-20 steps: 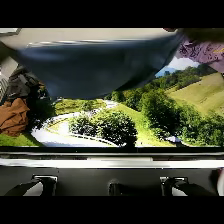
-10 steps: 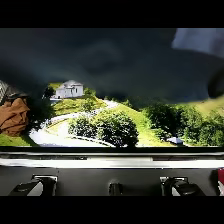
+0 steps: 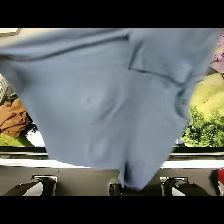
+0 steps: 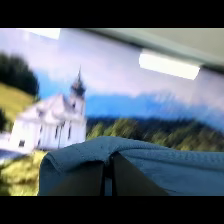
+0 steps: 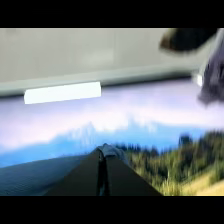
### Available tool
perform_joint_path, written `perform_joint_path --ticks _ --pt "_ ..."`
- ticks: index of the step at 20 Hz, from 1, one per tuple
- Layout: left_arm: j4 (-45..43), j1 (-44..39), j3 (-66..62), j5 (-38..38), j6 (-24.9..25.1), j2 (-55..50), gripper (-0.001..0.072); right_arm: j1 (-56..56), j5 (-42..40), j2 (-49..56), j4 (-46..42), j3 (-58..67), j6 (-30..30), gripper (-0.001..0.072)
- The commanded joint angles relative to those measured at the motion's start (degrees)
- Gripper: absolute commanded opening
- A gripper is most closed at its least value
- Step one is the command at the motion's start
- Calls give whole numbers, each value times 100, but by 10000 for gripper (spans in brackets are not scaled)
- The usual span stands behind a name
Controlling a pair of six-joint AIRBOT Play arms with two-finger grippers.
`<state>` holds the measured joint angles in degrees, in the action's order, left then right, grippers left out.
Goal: Fold the clothes and pants, and hang the long-sleeved shirts on hangers.
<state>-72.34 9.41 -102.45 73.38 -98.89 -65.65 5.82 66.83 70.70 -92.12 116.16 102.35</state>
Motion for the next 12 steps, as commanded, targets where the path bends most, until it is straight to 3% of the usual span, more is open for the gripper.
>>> perform_joint_path --ticks 1,7,12 --pt "-17 -72 658 -289 254 -1423 14 -2 544 1569 15 -68 236 24" --pt "-9 -380 695 -1143 376 -3919 16 -2 -87 3821 525 -68 713 25" --pt "7 -472 682 -1174 387 -4509 18 -2 -278 4411 1047 -66 782 39"
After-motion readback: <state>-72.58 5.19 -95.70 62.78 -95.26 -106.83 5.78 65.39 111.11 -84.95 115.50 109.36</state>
